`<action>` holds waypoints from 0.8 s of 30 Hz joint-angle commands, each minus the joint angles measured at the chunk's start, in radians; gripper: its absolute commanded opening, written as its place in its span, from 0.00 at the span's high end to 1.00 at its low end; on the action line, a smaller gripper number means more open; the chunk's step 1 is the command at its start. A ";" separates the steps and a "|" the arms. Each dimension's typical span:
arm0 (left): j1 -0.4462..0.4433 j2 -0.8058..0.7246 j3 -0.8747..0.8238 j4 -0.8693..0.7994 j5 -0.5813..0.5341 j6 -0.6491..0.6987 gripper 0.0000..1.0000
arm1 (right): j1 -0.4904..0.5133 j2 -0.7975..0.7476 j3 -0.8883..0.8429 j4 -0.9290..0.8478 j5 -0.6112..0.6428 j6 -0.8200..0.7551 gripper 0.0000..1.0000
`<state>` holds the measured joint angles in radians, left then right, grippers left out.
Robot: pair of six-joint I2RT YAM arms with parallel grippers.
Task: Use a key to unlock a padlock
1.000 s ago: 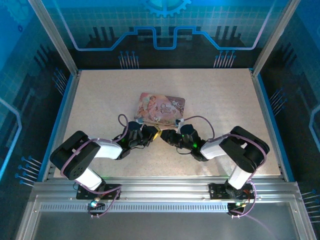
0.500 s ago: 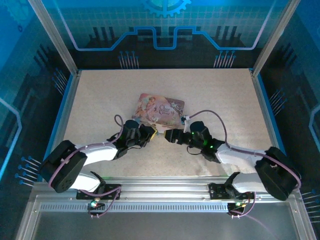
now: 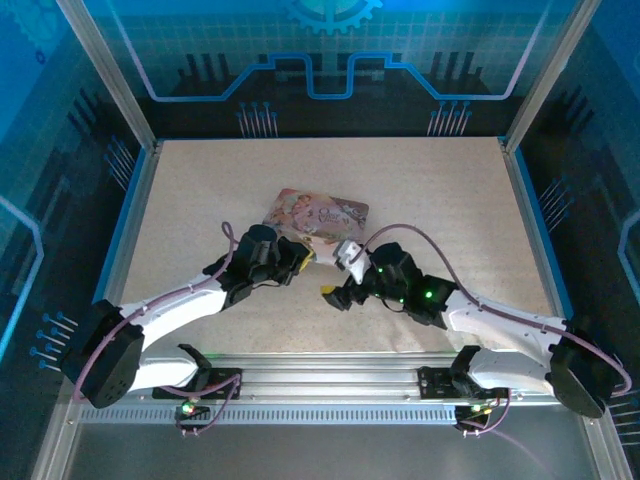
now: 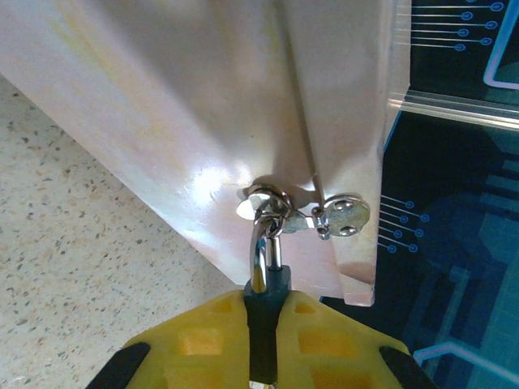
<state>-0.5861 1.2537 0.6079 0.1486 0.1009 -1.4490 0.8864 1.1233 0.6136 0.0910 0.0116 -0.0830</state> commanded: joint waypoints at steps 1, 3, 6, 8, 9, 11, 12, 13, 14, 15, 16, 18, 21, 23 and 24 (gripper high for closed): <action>0.002 -0.033 0.048 -0.043 0.024 -0.035 1.00 | 0.053 0.007 0.029 -0.027 0.106 -0.285 0.09; 0.002 -0.032 0.060 -0.060 0.037 -0.043 1.00 | 0.075 0.013 0.022 -0.002 0.132 -0.373 0.08; 0.001 -0.035 0.066 -0.062 0.049 -0.067 1.00 | 0.087 0.033 0.024 0.026 0.164 -0.441 0.08; -0.003 -0.039 0.067 -0.058 0.048 -0.079 1.00 | 0.091 0.051 0.037 0.029 0.174 -0.455 0.09; -0.005 -0.042 0.067 -0.058 0.046 -0.083 1.00 | 0.094 0.062 0.041 0.033 0.179 -0.458 0.09; -0.009 -0.046 0.068 -0.055 0.043 -0.085 1.00 | 0.106 0.087 0.045 0.061 0.207 -0.462 0.10; -0.010 -0.048 0.069 -0.054 0.042 -0.087 1.00 | 0.109 0.097 0.044 0.077 0.217 -0.460 0.10; -0.013 -0.049 0.069 -0.051 0.039 -0.087 1.00 | 0.112 0.108 0.044 0.095 0.226 -0.457 0.12; -0.014 -0.050 0.067 -0.050 0.037 -0.091 1.00 | 0.114 0.118 0.043 0.112 0.233 -0.454 0.12; -0.016 -0.050 0.066 -0.046 0.037 -0.094 1.00 | 0.115 0.126 0.043 0.125 0.236 -0.450 0.14; -0.019 -0.050 0.063 -0.038 0.037 -0.097 1.00 | 0.116 0.134 0.043 0.138 0.239 -0.446 0.17; -0.021 -0.049 0.061 -0.032 0.037 -0.102 1.00 | 0.119 0.150 0.047 0.156 0.239 -0.436 0.22; -0.026 -0.046 0.059 -0.027 0.036 -0.101 1.00 | 0.123 0.177 0.057 0.173 0.248 -0.428 0.30; -0.029 -0.045 0.056 -0.026 0.034 -0.102 1.00 | 0.124 0.193 0.063 0.173 0.264 -0.426 0.38; -0.030 -0.045 0.055 -0.023 0.032 -0.103 1.00 | 0.124 0.199 0.064 0.173 0.267 -0.424 0.43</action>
<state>-0.6071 1.2415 0.6315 0.0761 0.1200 -1.5452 0.9970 1.3052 0.6456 0.2195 0.2474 -0.5156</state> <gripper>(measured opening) 0.110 0.591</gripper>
